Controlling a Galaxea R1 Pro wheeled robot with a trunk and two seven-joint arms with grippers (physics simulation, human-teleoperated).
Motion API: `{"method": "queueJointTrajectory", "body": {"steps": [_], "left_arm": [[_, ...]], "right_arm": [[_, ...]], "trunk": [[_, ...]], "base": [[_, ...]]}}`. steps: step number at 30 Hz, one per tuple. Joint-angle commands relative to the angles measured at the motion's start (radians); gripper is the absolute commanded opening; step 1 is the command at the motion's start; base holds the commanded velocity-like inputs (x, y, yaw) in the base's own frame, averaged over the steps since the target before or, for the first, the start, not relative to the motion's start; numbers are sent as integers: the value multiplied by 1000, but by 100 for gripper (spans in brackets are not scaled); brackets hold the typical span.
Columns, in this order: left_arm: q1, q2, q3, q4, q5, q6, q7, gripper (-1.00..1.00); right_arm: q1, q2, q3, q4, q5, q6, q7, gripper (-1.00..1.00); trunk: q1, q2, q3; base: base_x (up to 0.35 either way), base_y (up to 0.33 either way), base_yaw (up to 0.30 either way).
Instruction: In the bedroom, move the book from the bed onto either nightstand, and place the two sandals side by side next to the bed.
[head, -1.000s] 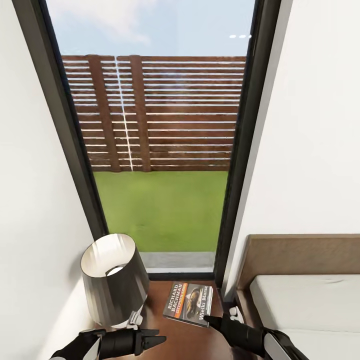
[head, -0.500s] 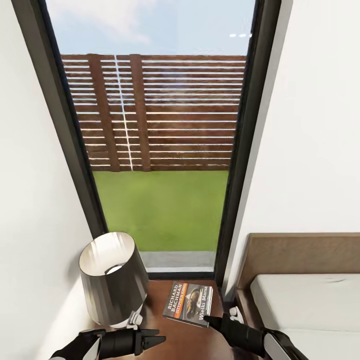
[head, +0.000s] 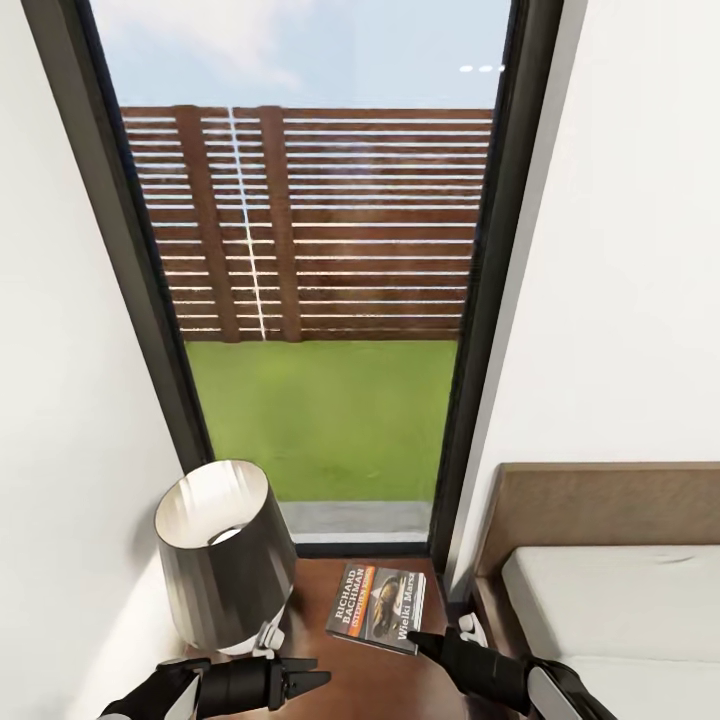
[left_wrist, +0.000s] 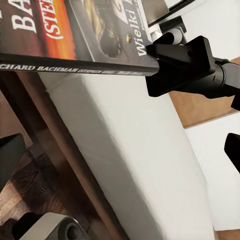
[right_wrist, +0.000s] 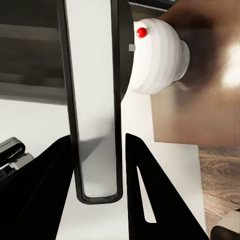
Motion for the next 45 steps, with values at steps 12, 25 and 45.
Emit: {"method": "queueJointTrajectory", "body": {"steps": [12,25,45], "left_arm": [[-1,-1,3,2,0,14,-7,100],[-1,-3,3,3,-1,14,-4,100],[-1,-6,2,3,-1,14,-3,100]], "right_arm": [[-1,-3,3,-1,-11,3,-1,-100],[-1,0,3,0,-10,3,-1,-100],[-1,-1,3,-1,-11,3,0,-100]], "trunk": [[46,-85,-39],[96,-176,-80],[173,-316,-142]], "base": [[0,0,0],[0,0,0],[0,0,0]]}}
